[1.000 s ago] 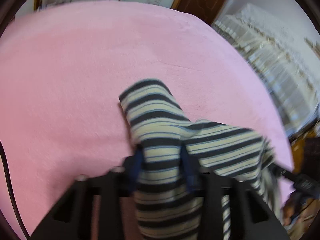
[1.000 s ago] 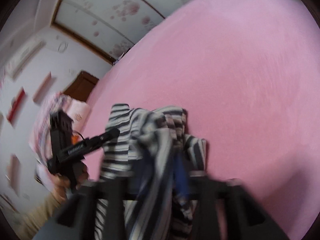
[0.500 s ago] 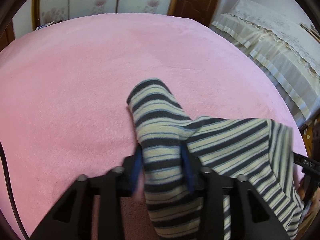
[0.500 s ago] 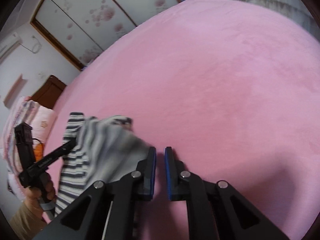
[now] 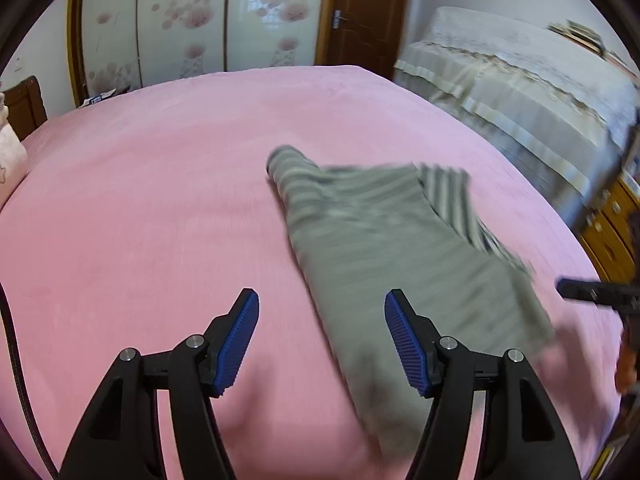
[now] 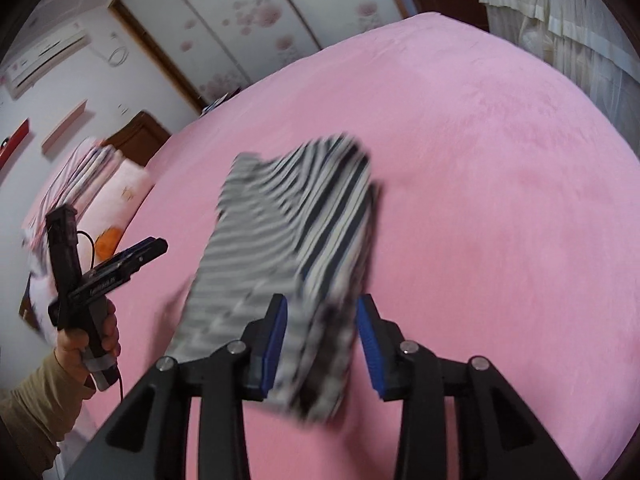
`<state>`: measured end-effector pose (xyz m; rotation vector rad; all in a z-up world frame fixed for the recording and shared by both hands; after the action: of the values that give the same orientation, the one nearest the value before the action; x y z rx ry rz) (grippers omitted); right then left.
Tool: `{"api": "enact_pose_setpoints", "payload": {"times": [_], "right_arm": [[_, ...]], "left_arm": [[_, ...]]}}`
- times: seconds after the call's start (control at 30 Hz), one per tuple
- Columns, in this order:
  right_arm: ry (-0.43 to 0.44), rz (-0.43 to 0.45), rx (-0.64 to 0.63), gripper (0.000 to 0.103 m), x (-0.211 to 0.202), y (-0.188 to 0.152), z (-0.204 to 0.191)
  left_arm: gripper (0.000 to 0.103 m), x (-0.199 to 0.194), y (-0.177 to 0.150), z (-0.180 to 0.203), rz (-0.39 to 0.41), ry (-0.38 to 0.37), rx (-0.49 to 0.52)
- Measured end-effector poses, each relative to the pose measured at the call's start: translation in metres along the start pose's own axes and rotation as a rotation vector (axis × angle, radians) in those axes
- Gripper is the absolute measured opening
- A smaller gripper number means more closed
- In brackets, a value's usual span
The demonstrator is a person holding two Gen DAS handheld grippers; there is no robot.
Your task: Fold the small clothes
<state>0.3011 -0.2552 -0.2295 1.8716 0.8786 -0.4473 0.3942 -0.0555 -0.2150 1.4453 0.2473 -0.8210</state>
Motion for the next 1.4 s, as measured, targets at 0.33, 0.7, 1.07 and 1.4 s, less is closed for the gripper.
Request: {"api": "enact_pose_setpoints", "payload": {"times": [0.33,0.7,1.07,1.4], "right_arm": [[-0.058,-0.053,-0.028,0.036,0.003,-0.057,-0.009],[0.018,-0.103,0.052,0.036,0.018,-0.089,0.003],[0.009,-0.07,0.035,0.02,0.039,-0.084,0.008],[-0.053,-0.019,-0.084,0.004,0.017,-0.074,0.005]], "left_arm": [[0.064,-0.025,-0.083,0.026,-0.021,0.049,0.007],[0.055,-0.004,-0.093,0.021,-0.057,0.029,-0.115],[0.048,-0.007,-0.099,0.032,-0.058,-0.007,-0.057],[0.007,-0.013,-0.097,0.04,-0.058,-0.041,0.022]]}}
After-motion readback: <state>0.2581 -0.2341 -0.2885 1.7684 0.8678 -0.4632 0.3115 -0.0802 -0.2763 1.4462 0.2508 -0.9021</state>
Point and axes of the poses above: each gripper's, at about its wrist camera, not at the fingertips, and x roughly the way its jaws point, z to its right, y to its top, the point moved 9 cm from there along x, roughly the way its jaws point, and after that the axes turned 8 degrees about z, right-handed, at the moved point
